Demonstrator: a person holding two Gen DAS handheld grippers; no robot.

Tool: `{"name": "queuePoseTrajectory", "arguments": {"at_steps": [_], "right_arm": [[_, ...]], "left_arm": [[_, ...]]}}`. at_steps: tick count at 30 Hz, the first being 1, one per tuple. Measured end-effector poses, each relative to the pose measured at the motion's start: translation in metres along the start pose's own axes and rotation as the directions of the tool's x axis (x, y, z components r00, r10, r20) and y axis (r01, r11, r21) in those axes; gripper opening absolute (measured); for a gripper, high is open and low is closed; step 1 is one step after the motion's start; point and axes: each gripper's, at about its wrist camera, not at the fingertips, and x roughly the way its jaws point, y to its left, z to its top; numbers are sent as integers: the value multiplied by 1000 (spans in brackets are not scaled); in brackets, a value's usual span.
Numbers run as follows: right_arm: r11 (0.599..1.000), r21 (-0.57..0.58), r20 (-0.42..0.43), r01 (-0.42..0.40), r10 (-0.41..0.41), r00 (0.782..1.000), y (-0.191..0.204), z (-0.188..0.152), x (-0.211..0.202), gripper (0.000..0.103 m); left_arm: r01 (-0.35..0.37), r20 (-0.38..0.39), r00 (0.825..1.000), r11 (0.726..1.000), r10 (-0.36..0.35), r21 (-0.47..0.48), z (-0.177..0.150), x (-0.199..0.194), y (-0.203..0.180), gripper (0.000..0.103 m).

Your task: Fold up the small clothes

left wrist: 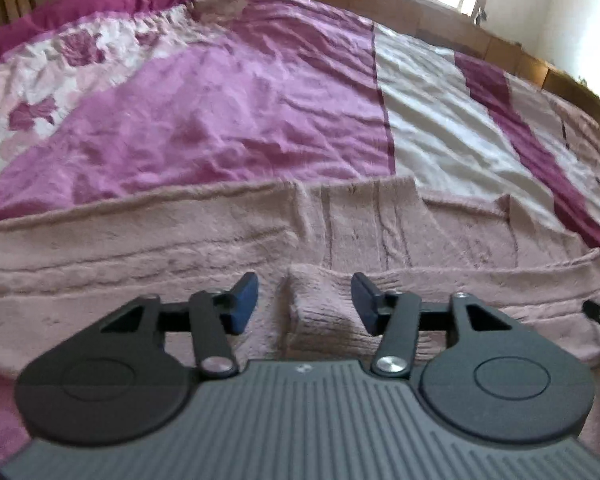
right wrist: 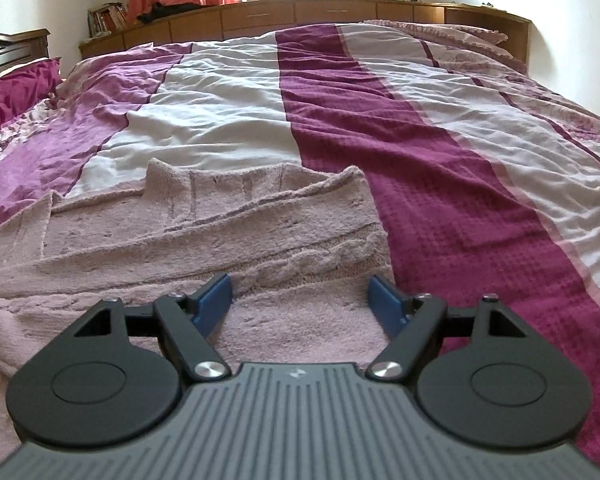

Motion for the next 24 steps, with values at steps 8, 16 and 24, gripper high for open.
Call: {"name": "queuePoseTrajectory", "arguments": {"at_steps": [8, 16, 24], "right_arm": [[997, 59, 23, -44, 43, 999, -6, -6, -45, 81], [1000, 4, -16, -2, 2, 1000, -10, -30, -43, 86], [992, 121, -19, -47, 50, 999, -28, -32, -46, 88]], "left_arm": [[-42, 16, 999, 994, 40, 102, -10, -18, -21, 58], [-188, -29, 981, 972, 194, 141, -24, 12, -15, 65], [-155, -66, 985, 987, 158, 49, -15, -8, 0, 63]]}}
